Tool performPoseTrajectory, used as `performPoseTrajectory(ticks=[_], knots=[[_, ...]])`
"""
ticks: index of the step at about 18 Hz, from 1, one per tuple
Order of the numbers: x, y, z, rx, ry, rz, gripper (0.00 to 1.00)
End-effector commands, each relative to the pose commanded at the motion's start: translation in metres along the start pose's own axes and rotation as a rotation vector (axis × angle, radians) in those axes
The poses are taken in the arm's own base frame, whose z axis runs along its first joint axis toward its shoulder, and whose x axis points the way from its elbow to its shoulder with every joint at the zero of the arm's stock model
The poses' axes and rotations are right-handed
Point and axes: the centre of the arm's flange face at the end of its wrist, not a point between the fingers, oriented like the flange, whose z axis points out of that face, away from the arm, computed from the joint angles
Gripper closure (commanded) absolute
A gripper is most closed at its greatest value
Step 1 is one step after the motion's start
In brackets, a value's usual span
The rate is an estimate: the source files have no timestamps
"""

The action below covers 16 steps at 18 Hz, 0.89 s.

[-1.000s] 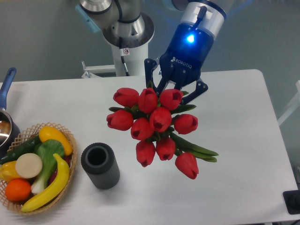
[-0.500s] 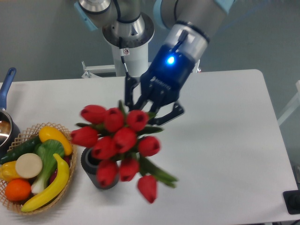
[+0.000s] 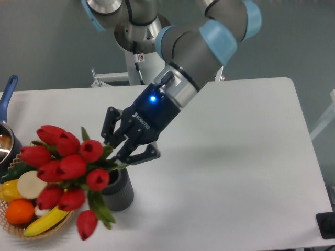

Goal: Insert the flowers into the vase
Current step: 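Carry the tulips toward the dark grey vase and tilt stems down, then lower the tulip stems into the vase opening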

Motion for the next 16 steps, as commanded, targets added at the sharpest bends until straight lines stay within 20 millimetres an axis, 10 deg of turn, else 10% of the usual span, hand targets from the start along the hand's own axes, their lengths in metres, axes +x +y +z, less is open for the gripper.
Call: performPoseTrajectory(ticks=[16], knots=[[0.003,0.048,0.028,0.205,0.15,-0.021,0.73]])
